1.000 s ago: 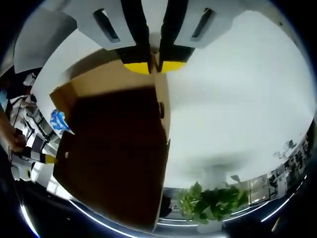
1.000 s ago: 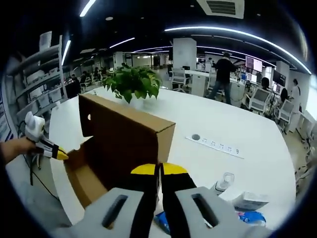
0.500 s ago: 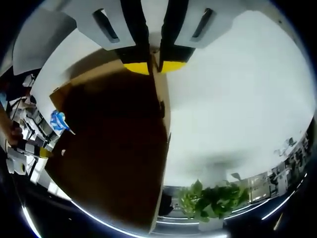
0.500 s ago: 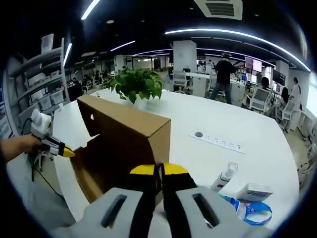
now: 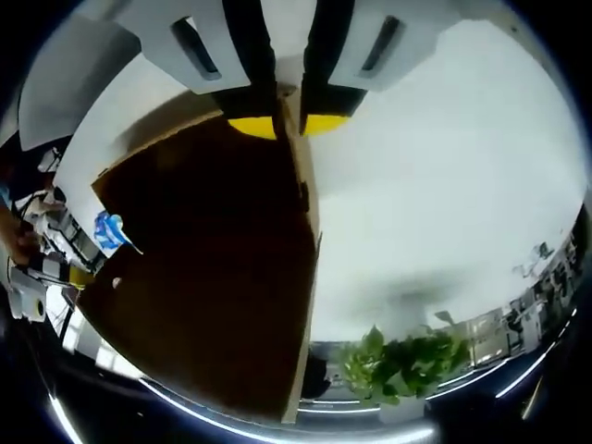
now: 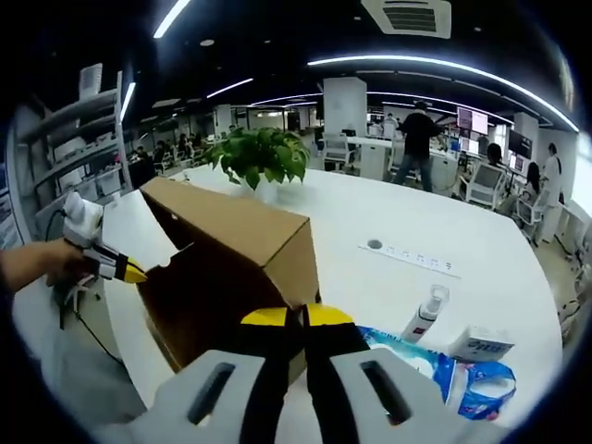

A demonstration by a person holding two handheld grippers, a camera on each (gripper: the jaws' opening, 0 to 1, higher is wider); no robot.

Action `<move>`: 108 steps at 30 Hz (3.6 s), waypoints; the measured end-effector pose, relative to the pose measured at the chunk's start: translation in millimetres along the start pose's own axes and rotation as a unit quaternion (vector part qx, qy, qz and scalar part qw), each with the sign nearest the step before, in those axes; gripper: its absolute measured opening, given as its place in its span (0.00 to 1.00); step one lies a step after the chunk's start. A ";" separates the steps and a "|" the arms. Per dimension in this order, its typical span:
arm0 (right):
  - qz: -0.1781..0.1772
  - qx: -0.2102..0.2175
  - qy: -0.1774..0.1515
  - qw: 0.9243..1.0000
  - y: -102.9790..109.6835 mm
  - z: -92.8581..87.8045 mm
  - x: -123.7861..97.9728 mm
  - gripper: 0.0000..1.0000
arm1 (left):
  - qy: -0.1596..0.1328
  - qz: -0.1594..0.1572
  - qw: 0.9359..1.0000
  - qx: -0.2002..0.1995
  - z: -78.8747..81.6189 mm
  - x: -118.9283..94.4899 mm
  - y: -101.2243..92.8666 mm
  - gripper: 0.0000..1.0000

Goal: Operate the shoe box by opening the lid, removing the specified soft item, and placing it in the target area until the item is outside and the box remains undamaged.

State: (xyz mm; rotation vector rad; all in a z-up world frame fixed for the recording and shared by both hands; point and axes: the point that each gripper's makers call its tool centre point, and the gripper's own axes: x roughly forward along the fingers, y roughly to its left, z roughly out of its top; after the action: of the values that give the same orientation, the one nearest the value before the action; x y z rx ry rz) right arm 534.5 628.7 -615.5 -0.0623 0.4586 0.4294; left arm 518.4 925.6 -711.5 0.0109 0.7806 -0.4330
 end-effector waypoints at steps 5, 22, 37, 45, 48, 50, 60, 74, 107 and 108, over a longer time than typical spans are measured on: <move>0.000 -0.001 -0.001 1.000 3.5 -5.4 -2.9 0.03 | -0.009 0.003 1.000 0.008 6.1 -5.2 1.1 0.07; 0.011 -0.004 -0.001 1.000 13.5 -22.1 -9.2 0.06 | -0.060 0.016 0.997 0.046 48.2 -24.7 3.6 0.10; 0.034 -0.019 -0.001 0.999 24.3 -35.2 -9.9 0.12 | -0.088 -0.002 0.991 0.098 68.6 -33.6 -8.4 0.17; 0.043 -0.046 0.008 0.998 29.0 -47.2 -9.5 0.15 | -0.078 -0.014 0.988 0.132 61.1 -32.7 -15.5 0.20; 0.049 -0.055 0.009 0.997 30.7 -49.8 -9.4 0.16 | -0.071 -0.018 0.987 0.144 56.0 -32.8 -16.0 0.21; 0.057 -0.058 0.011 0.997 32.8 -52.3 -9.6 0.18 | -0.065 -0.024 0.986 0.153 51.8 -33.0 -17.1 0.22; 0.079 -0.089 0.023 0.993 40.3 -64.7 -11.2 0.23 | -0.049 -0.038 0.984 0.169 39.1 -32.2 -23.1 0.29; 0.107 -0.107 0.045 0.987 47.5 -83.4 -11.0 0.31 | -0.029 -0.059 0.983 0.173 22.7 -27.4 -25.8 0.34; 0.149 -0.064 0.074 0.984 66.1 -109.1 -8.3 0.42 | 0.018 -0.085 0.983 0.159 -15.3 -9.8 -26.3 0.41; 0.149 -0.062 0.075 0.984 66.2 -109.6 -8.0 0.42 | 0.019 -0.086 0.983 0.158 -15.7 -9.4 -26.2 0.41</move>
State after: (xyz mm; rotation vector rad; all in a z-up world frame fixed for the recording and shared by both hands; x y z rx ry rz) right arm 455.0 668.9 -707.8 -0.1490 0.5914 0.7516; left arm 491.8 907.8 -712.5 0.2511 0.7453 -0.7193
